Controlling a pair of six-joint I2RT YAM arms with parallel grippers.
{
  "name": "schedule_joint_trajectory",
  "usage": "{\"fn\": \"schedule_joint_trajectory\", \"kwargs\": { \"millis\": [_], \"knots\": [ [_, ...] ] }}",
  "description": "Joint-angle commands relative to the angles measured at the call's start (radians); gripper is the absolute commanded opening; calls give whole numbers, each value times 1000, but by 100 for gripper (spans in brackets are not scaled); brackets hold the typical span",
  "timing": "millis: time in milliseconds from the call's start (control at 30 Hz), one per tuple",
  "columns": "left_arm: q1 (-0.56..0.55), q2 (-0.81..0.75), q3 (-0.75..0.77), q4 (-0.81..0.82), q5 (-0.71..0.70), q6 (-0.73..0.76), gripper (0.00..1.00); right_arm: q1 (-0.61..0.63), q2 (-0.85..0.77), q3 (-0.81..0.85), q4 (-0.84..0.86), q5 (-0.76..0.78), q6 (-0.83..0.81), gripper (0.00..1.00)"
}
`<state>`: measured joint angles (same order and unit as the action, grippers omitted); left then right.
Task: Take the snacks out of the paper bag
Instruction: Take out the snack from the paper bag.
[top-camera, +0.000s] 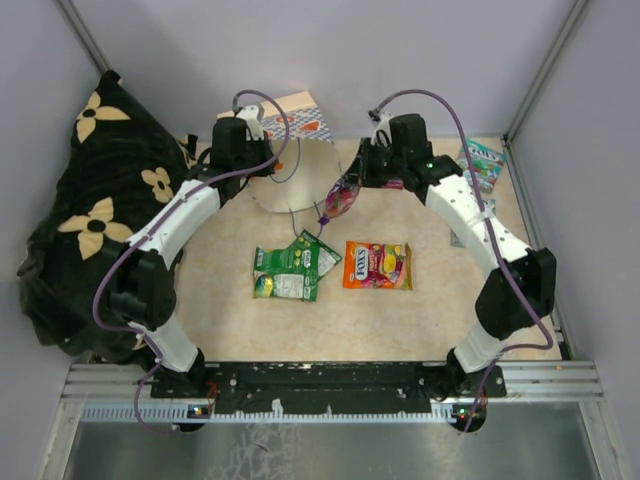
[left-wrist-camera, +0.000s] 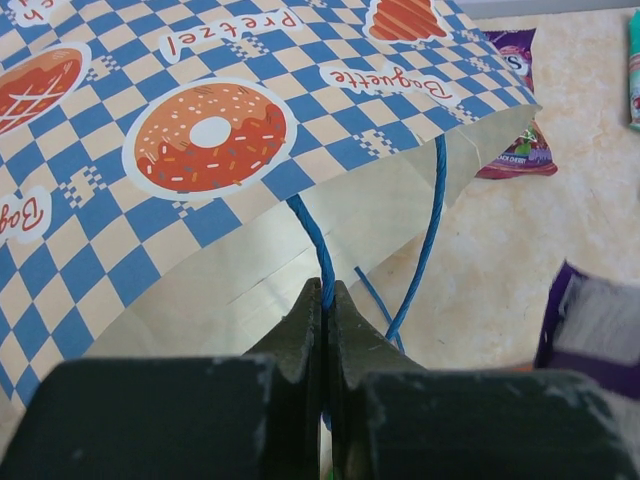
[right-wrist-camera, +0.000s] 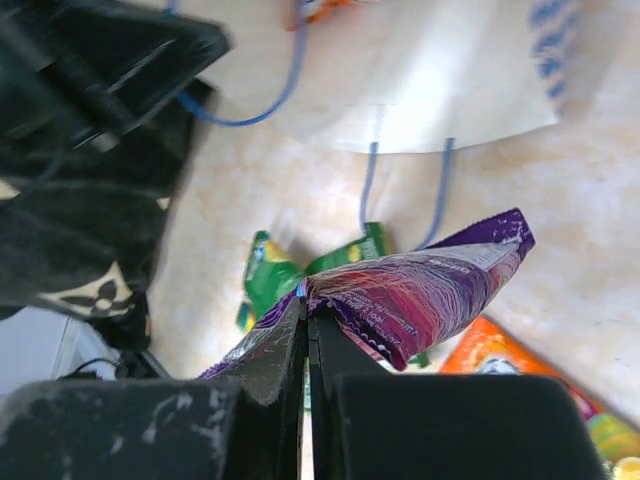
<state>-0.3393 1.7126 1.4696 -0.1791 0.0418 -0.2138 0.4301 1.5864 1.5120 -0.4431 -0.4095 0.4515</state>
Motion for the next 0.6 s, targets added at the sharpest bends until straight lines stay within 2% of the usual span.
{"fn": "schedule_joint_trajectory", "kwargs": {
  "millis": [0, 133, 233, 467, 567],
  "knots": [
    [8, -13, -20, 18, 3, -10, 0, -107, 92, 128, -49, -39, -60, 0],
    [8, -17, -18, 6, -1, 1, 0, -133, 132, 151, -131, 89, -79, 0],
    [8, -21, -27, 6, -14, 9, 0, -133, 79, 71, -113, 124, -54, 0],
    [9, -15, -52, 19, -3, 1, 0, -129, -258, -246, 42, 129, 112, 0],
    [10, -10, -57, 21, 5, -2, 0, -123, -297, -206, -81, 235, 38, 0]
  ]
}}
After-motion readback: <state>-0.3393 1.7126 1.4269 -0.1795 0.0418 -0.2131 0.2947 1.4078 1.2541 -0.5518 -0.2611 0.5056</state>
